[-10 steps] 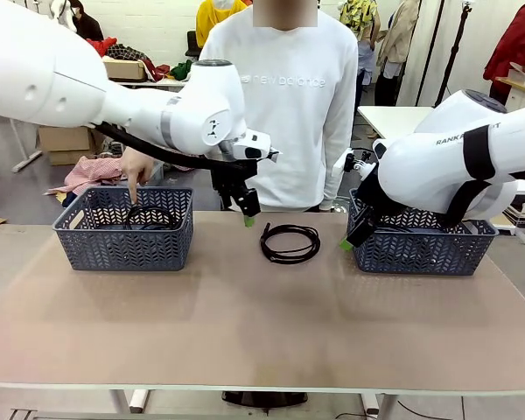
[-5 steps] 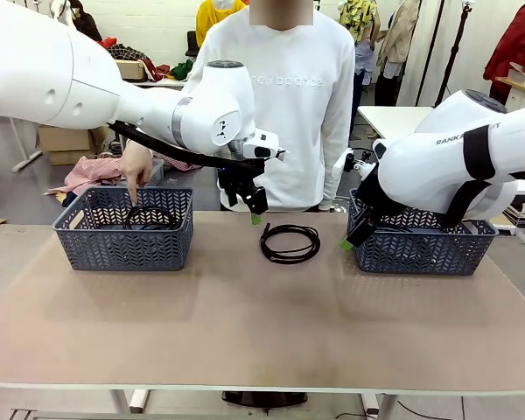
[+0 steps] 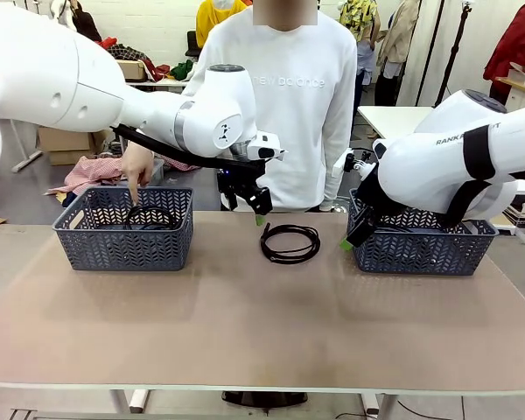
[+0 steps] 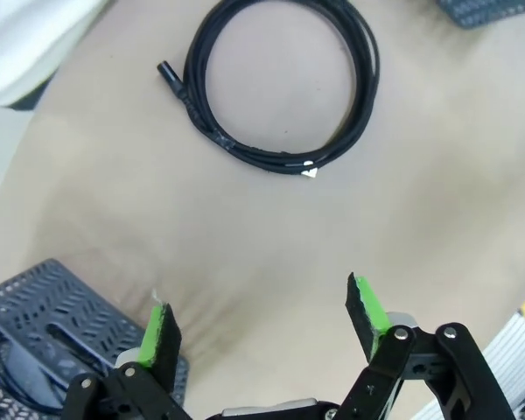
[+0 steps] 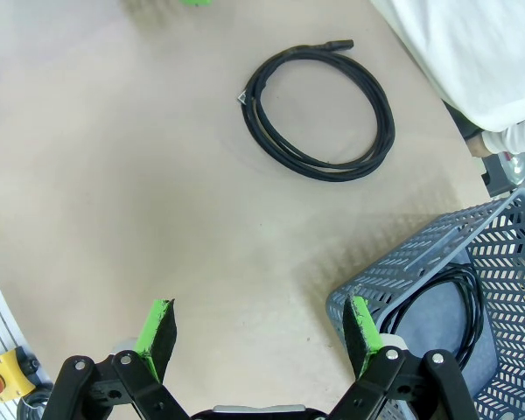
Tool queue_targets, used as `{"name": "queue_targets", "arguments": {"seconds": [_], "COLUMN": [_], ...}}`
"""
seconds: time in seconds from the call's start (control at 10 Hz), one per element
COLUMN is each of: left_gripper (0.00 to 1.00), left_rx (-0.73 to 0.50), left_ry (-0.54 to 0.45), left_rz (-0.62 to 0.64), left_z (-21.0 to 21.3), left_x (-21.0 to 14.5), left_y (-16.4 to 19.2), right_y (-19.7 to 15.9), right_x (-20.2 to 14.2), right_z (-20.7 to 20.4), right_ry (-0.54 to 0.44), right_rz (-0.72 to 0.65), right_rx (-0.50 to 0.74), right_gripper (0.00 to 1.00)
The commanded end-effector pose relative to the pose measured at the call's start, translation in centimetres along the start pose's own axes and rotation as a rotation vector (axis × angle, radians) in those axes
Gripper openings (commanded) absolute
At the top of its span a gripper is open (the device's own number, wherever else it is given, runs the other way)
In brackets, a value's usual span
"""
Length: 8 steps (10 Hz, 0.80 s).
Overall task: Organize the cables according to human instructions.
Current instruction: Pick up a bundle of cables and place it in the basket indicated by the human.
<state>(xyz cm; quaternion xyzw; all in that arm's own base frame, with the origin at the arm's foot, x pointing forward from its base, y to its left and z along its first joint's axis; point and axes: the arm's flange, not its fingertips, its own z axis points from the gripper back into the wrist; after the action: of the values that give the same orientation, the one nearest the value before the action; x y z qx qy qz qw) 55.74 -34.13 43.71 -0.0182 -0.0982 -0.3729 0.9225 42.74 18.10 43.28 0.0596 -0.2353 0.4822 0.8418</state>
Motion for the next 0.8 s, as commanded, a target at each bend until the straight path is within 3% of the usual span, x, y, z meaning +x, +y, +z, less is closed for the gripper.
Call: {"name": "queue_targets", "arguments": {"seconds": [0.0, 0.2, 0.7], "left_gripper": [1.00, 1.00, 1.00], "left_rx": [0.021, 0.048, 0.027], "left_ry": [-0.012, 0.026, 0.097], "left_rz": [0.175, 0.280, 0.396], "left_z": [-1.0, -2.4, -6.6], "left_x": [0.7, 1.6, 5.2], "left_y": [-0.2, -0.7, -1.1], "right_y": [0.0, 0.0, 0.0], "right_x": [0.1, 0.1, 0.1], "right_z": [0.1, 0.1, 0.1], "right_ry": [0.003, 0.003, 0.003], "right_rz": [0.006, 0.006, 0.006], "right_rx": [-0.008, -0.008, -0.008], "right_gripper": [1.00, 1.00, 1.00]}}
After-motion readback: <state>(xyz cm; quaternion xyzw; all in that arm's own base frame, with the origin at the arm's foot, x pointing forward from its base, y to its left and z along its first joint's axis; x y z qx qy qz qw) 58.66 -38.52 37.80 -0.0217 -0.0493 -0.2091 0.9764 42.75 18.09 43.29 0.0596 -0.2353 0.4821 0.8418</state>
